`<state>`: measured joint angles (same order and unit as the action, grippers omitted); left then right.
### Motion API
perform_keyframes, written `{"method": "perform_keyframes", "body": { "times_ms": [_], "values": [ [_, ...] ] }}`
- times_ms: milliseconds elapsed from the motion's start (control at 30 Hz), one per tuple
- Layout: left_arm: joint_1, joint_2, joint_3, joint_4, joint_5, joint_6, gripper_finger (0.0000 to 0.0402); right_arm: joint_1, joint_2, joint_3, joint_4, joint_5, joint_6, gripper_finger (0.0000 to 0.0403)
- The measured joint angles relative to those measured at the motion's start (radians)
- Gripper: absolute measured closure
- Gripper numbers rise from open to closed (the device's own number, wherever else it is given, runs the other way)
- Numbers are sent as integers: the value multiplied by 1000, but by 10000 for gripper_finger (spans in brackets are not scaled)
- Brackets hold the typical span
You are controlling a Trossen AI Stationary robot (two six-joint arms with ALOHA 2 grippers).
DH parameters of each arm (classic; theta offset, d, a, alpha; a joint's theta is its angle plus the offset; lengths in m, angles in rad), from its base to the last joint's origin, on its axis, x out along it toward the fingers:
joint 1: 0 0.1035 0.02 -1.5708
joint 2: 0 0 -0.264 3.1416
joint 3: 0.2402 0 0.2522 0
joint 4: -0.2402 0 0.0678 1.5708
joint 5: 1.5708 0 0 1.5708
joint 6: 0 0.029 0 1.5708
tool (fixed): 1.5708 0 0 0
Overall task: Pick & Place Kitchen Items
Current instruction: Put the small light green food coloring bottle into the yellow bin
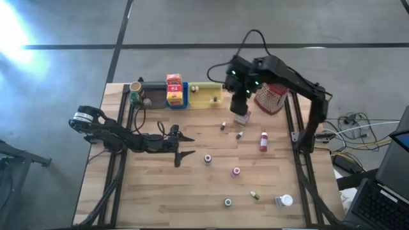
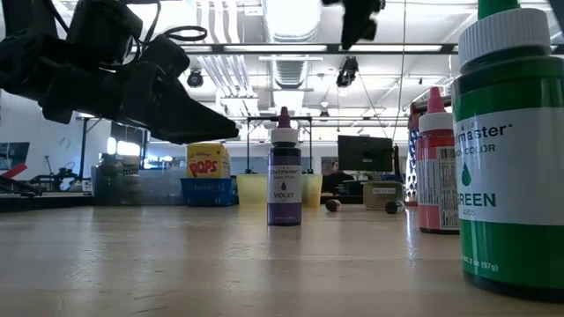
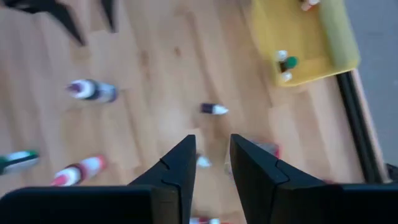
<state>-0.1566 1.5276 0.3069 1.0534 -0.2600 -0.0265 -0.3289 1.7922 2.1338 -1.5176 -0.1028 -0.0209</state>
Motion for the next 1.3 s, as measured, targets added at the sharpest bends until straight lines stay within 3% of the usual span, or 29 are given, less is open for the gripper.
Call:
{"method": "perform_keyframes", "body": {
  "times_ms": [400, 667, 967, 1300],
  "values": [
    [0, 0, 0, 0, 0, 0, 151, 286, -283, -328, 20, 174, 325, 326],
    [0, 0, 0, 0, 0, 0, 151, 512, -420, -587, 134, 211, 576, 301],
    [0, 0, 0, 0, 0, 0, 151, 736, -455, -796, 292, 235, 841, 274],
    [0, 0, 0, 0, 0, 0, 151, 908, -382, -895, 400, 237, 1153, 258]
  ]
}}
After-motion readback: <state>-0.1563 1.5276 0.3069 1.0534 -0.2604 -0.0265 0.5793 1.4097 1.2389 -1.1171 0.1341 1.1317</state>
